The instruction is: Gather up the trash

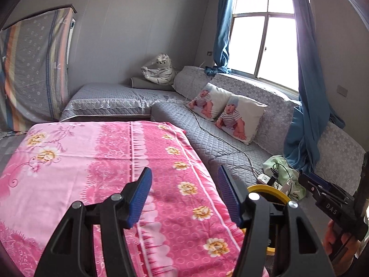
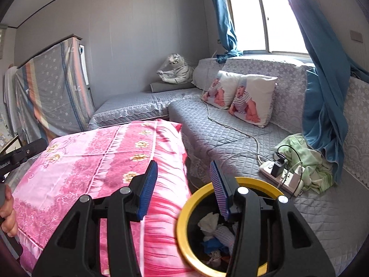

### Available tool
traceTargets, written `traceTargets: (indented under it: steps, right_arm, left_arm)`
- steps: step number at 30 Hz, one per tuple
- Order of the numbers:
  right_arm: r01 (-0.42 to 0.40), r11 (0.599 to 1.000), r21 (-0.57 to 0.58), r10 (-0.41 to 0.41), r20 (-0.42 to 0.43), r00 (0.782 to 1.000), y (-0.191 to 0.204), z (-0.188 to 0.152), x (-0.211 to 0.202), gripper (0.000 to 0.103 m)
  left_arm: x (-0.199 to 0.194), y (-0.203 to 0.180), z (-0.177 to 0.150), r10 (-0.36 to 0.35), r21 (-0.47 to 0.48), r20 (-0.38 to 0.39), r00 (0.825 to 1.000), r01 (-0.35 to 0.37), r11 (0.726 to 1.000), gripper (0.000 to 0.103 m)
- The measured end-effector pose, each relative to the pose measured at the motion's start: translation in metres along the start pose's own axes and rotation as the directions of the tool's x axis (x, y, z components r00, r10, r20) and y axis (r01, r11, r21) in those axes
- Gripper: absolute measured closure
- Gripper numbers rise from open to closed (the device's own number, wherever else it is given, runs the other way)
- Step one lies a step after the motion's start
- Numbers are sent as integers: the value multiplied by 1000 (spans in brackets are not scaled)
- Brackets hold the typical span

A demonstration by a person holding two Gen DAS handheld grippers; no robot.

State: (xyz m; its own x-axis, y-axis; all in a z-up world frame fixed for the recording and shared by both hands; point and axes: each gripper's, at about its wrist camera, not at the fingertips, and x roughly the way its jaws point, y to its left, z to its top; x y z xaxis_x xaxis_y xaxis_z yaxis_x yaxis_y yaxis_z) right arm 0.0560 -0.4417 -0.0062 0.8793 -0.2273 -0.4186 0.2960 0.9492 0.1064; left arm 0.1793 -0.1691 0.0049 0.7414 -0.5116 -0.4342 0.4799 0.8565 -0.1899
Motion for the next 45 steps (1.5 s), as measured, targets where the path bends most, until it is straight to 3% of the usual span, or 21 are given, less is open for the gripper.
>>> traceTargets:
  steps: [8, 14, 23, 28, 34, 41, 45]
  right_arm:
    - [-152, 987, -49, 153, 16, 988, 70, 2, -12, 58]
    - [-222, 971, -90, 225, 29, 974, 109, -9, -27, 58]
    - [-291, 951, -108, 294, 20, 956, 133, -29, -43, 53]
    - [-312, 944, -110, 316, 19, 949, 142, -41, -48, 53]
    - [-305, 947, -99, 310, 38, 950, 145, -51, -50, 42]
    - [-307, 949, -67, 312, 85, 946, 140, -57, -56, 12]
    - [-294, 954, -58, 299, 112, 948, 139, -58, -59, 9]
  left_arm:
    - [-64, 43, -11, 122, -1, 73, 990, -122, 992, 47]
    - [-104, 59, -29, 183, -12, 113, 977, -182, 983, 47]
    - [-138, 64, -56, 225, -49, 116, 967, -221, 974, 46]
    - [-149, 65, -65, 244, -74, 131, 961, -236, 969, 39]
    - [-160, 62, -73, 256, -90, 164, 953, -244, 966, 24]
    - [-167, 59, -74, 277, -101, 193, 941, -262, 960, 9]
    - [-171, 58, -72, 280, -106, 212, 936, -263, 959, 8]
